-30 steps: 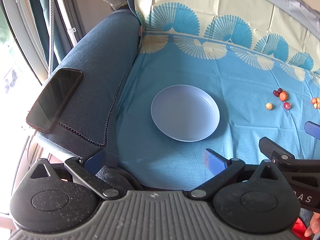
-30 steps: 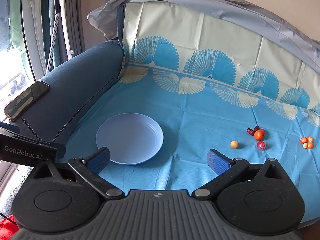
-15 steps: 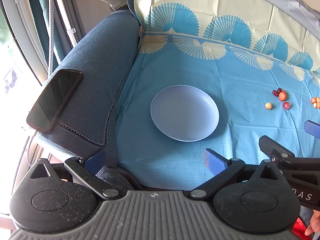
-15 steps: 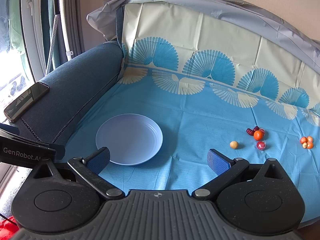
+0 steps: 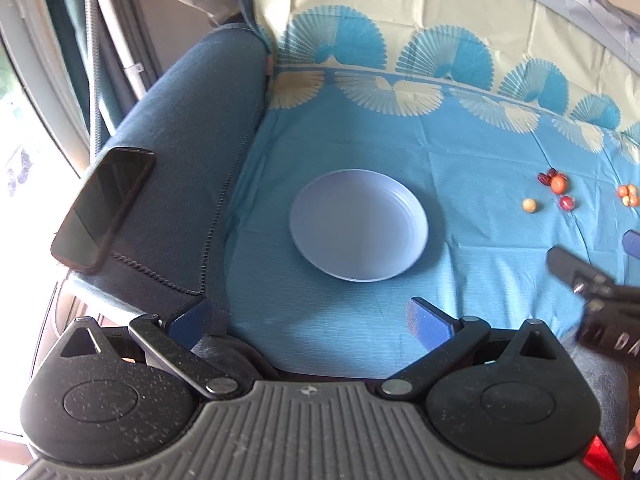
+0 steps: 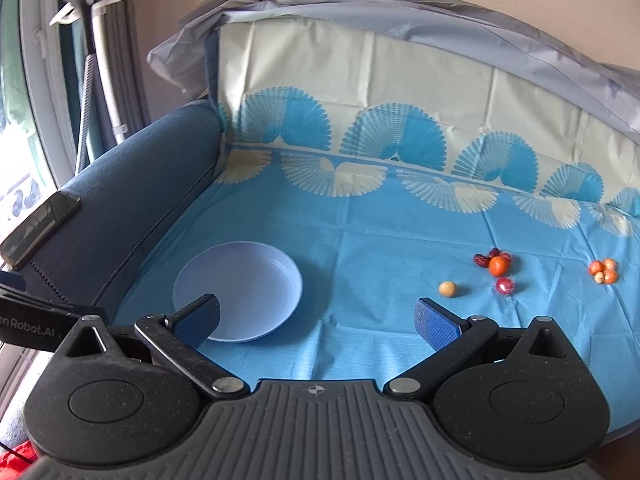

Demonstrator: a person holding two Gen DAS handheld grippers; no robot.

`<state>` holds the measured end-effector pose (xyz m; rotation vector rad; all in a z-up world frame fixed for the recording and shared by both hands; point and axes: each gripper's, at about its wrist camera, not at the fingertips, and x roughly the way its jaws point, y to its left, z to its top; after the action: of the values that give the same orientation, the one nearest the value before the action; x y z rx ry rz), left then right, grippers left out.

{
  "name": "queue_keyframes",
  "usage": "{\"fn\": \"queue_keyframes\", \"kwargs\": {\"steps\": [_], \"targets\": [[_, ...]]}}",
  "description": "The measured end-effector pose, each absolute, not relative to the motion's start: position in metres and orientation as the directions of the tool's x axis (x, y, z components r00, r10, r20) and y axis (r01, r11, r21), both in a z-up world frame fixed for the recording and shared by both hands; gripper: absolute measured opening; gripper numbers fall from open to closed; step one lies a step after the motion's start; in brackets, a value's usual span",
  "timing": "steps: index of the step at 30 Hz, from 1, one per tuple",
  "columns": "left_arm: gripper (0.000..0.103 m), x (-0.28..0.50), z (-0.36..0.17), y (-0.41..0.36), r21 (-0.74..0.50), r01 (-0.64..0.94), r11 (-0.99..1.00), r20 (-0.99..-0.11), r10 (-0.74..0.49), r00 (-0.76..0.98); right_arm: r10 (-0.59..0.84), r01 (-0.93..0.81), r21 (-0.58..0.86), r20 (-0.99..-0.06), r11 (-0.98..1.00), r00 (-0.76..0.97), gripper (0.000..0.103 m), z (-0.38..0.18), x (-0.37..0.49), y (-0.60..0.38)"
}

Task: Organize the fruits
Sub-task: 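Grasp the tan round fruit with left gripper while right gripper grasps an orange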

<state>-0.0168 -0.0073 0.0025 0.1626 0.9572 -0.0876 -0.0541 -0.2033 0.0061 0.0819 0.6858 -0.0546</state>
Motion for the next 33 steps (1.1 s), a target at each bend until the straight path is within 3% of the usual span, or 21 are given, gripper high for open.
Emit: {"fn": "queue_keyframes", "kwargs": {"steps": [6,12,22,26,33], "targets": [[0.103,-0.001,-0.005,-0.061,0.056,0.224,0.973,-0.845,-0.074,0.530,-0.132,0.245,0.107,-0.608,0.964,0.783,0.102,-0.003,-0.067,-0.285],[0.103,0.036,-0.030,-0.153,0.056,0.343,0.938,-0.873,-0.120,0.472,-0.329,0.488,0.097,-0.624,0.867,0.708,0.103,-0.026,-0.072,-0.403],[0.103,0.124,-0.118,-0.296,0.061,0.435,0.898,-0.868,-0.168,0.468,-0.591,0.816,0.207,-0.597,0.539,0.542,0.102,-0.096,-0.005,-0.648],[0.103,0.156,-0.163,-0.335,0.092,0.458,0.884,-0.888,-0.136,0.440,-0.617,0.876,0.131,-0.662,0.464,0.425,0.102,-0.160,0.048,-0.724],[0.103,0.191,-0.211,-0.364,0.077,0.484,0.872,-0.912,-0.135,0.388,-0.580,0.896,0.132,-0.721,0.423,0.380,0.096,-0.233,0.110,-0.789]]}}
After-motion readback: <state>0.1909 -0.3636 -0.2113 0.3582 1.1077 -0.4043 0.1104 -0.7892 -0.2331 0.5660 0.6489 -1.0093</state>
